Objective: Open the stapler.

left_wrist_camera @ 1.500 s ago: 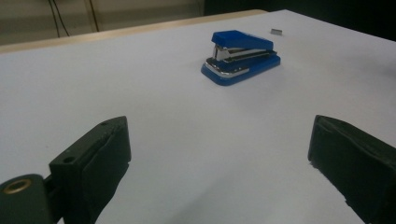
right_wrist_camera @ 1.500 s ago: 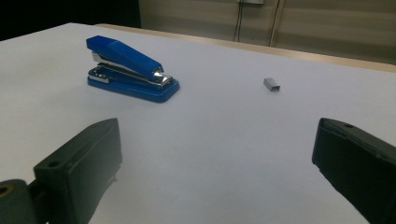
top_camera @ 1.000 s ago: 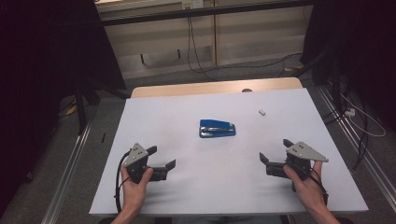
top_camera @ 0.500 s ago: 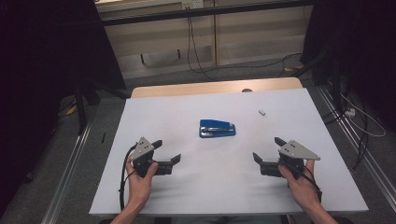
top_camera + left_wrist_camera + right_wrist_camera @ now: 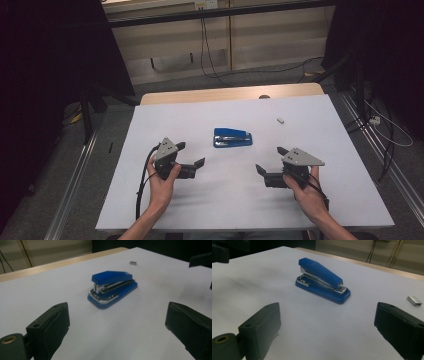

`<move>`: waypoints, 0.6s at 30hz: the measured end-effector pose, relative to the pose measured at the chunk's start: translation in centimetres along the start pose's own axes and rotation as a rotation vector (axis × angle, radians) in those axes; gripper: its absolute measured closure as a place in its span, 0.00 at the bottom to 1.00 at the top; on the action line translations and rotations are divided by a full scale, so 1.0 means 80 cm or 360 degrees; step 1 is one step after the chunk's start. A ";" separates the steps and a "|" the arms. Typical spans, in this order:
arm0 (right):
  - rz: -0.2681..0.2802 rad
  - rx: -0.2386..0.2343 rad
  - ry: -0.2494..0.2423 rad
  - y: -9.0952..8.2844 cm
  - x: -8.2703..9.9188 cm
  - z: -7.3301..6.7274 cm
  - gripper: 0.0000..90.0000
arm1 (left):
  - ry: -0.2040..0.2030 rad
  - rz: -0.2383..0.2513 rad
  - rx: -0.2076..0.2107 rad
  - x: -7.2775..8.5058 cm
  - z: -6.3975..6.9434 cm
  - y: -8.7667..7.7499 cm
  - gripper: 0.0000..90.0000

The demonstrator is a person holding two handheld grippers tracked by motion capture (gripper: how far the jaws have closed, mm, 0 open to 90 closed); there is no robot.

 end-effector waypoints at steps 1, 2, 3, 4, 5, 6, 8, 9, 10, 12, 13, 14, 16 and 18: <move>0.0003 -0.0010 -0.0004 0.002 0.000 -0.003 0.06 | -0.0005 0.0016 0.0002 -0.001 -0.001 0.001 0.07; 0.0003 -0.0019 -0.0011 0.004 -0.001 -0.006 0.05 | -0.0006 0.0016 -0.0008 -0.002 -0.004 0.001 0.07; 0.0003 -0.0027 -0.0016 0.007 -0.002 -0.008 0.05 | -0.0009 0.0012 -0.0028 -0.002 -0.006 0.001 0.07; 0.0006 -0.0036 -0.0016 0.010 -0.003 -0.011 0.05 | -0.0006 0.0002 -0.0057 -0.001 -0.010 0.002 0.07; 0.0004 -0.0048 -0.0023 0.013 -0.003 -0.013 0.05 | -0.0002 -0.0011 -0.0086 -0.001 -0.012 0.003 0.07; 0.0002 -0.0057 -0.0029 0.017 -0.004 -0.016 0.05 | -0.0015 -0.0020 -0.0096 -0.001 -0.014 0.004 0.07; 0.0000 -0.0088 -0.0054 0.027 -0.006 -0.022 0.04 | -0.0028 -0.0035 -0.0080 -0.002 -0.015 0.005 0.08; 0.0000 -0.0088 -0.0054 0.027 -0.006 -0.022 0.04 | -0.0025 -0.0040 -0.0070 -0.003 -0.015 0.006 0.08; 0.0001 -0.0101 -0.0064 0.031 -0.007 -0.024 0.04 | -0.0016 -0.0042 -0.0057 -0.004 -0.015 0.007 0.08; -0.0007 -0.0113 -0.0071 0.039 -0.009 -0.026 0.04 | -0.0021 -0.0040 -0.0049 -0.008 -0.016 0.009 0.08; -0.0009 -0.0114 -0.0066 0.043 -0.011 -0.027 0.04 | -0.0023 -0.0021 -0.0055 -0.011 -0.017 0.011 0.08; -0.0011 -0.0122 -0.0073 0.048 -0.012 -0.028 0.04 | -0.0019 -0.0023 -0.0061 -0.012 -0.018 0.013 0.08; -0.0013 -0.0130 -0.0070 0.055 -0.014 -0.030 0.06 | -0.0012 -0.0042 -0.0055 -0.014 -0.018 0.017 0.08; -0.0043 -0.0148 -0.0057 0.061 -0.014 -0.032 0.10 | -0.0031 -0.0041 -0.0035 -0.015 -0.016 0.021 0.08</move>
Point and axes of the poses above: each handheld gripper's, and its own axes: y roughly forward along the jaws, x roughly out of its underside, z roughly to its right, the point moved 7 cm from there along y, roughly forward along the jaws, and after that the axes turned 6 degrees about y, right-handed, at the moved point
